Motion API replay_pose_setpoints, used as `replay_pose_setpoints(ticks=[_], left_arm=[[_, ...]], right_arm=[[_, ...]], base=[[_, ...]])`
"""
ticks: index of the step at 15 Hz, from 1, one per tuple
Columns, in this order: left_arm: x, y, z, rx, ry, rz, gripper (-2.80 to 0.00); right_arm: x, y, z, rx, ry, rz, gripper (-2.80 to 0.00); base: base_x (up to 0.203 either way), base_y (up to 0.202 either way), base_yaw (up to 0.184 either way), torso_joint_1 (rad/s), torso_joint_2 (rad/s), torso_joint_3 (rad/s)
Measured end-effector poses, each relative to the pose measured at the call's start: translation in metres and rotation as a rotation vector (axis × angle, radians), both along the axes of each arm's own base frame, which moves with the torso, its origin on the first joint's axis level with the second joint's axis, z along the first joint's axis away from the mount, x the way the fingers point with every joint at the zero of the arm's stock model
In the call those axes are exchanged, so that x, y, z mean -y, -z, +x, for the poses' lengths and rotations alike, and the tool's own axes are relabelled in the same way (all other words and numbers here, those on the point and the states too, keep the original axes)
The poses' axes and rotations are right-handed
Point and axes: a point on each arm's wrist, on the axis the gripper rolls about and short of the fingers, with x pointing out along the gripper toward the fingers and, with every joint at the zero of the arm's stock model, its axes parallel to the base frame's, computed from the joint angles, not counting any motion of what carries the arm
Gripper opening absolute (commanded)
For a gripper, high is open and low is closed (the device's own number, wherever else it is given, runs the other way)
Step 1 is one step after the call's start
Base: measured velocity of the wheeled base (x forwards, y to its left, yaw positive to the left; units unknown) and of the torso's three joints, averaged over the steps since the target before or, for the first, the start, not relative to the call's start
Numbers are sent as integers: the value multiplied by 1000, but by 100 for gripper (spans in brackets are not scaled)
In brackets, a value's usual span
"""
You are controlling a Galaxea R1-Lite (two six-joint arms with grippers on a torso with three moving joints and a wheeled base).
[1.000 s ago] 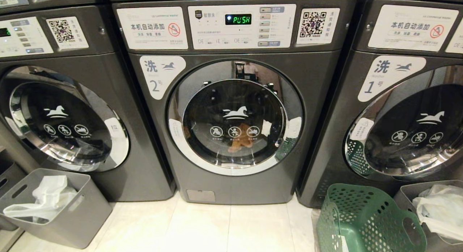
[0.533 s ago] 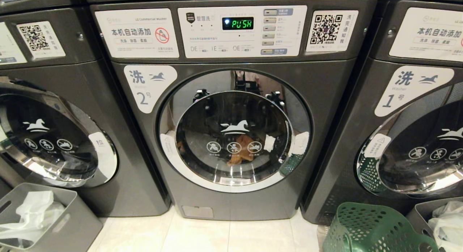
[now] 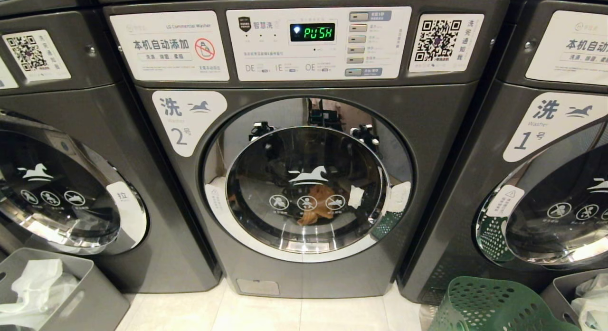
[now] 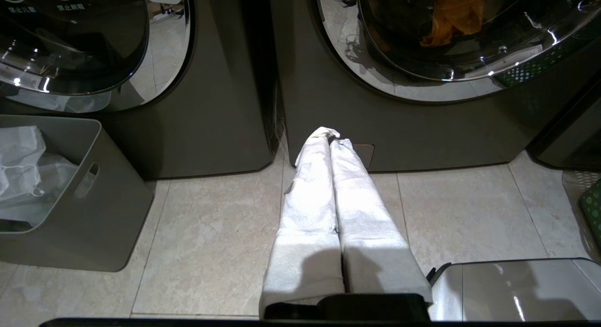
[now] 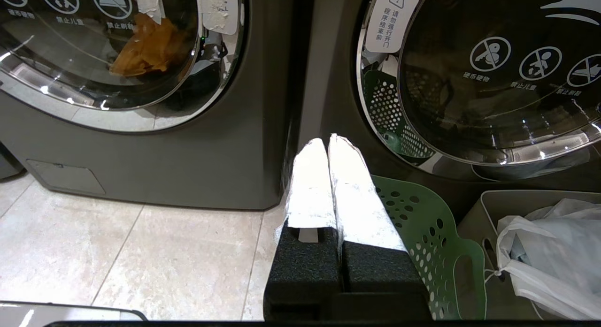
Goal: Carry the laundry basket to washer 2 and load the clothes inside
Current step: Press the washing machine switch
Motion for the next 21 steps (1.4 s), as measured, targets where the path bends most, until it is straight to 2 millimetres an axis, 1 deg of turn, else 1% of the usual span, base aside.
replay_pose_setpoints(ticks=[5, 13, 21], left_arm=[[0, 0, 0, 0, 4, 4, -280], [0, 0, 0, 1, 1, 1, -280], [0, 0, 0, 2, -16, -25, -280]], right_arm=[[0, 0, 0, 1, 0, 1, -280], [0, 0, 0, 1, -1, -2, -280], [0, 0, 0, 1, -1, -4, -280]], base=[[0, 0, 0, 0, 0, 11], [0, 0, 0, 1, 3, 165], [0, 0, 0, 0, 1, 12]])
